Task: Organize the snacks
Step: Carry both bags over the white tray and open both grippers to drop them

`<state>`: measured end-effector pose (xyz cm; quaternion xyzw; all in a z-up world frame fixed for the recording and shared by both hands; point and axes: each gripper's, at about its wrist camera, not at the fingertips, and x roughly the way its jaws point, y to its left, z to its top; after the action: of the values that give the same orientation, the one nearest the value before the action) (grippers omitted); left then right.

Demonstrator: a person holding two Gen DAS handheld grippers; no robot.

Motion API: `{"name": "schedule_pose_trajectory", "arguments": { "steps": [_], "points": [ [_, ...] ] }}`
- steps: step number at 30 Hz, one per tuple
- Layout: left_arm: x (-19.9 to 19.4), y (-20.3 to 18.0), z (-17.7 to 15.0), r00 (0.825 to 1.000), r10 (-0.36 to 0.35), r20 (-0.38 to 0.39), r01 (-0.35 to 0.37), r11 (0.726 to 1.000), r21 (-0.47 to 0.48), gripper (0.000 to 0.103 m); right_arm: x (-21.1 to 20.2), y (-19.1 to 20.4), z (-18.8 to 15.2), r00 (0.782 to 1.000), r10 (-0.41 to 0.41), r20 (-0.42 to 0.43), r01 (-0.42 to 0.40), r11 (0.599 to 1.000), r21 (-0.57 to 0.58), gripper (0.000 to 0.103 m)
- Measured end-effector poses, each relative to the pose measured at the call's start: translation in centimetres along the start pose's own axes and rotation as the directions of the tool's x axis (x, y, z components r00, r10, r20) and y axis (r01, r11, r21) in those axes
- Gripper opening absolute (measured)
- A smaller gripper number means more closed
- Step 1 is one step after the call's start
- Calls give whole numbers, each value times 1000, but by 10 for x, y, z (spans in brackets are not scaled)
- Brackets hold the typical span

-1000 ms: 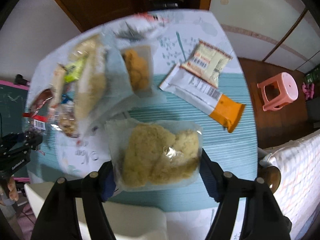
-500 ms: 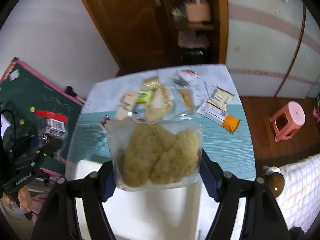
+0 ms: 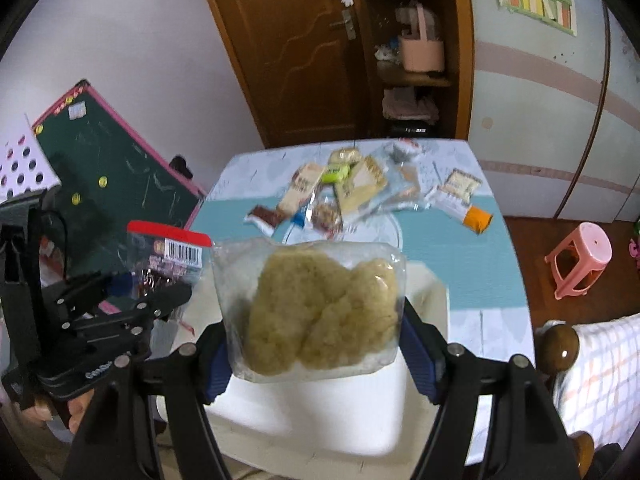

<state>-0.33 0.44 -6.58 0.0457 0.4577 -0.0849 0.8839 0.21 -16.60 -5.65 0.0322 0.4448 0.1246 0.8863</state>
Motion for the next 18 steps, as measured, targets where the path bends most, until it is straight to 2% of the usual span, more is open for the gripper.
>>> {"name": "schedule_pose_trajectory", "arguments": {
  "steps": [6, 14, 18],
  "points": [
    [10, 4, -7, 999, 3, -38, -4, 999, -38, 41, 13, 4, -20, 999, -21, -43, 21, 1000, -8, 72],
    [25, -6, -16, 994, 3, -108, -4, 1000, -10, 43, 20, 10, -31, 995, -73, -63, 71, 997, -23, 73],
    [31, -15, -21, 991, -3, -137, 5, 1000, 16, 54, 24, 9, -32, 994, -69, -85, 69, 998, -8, 73]
  ]
}}
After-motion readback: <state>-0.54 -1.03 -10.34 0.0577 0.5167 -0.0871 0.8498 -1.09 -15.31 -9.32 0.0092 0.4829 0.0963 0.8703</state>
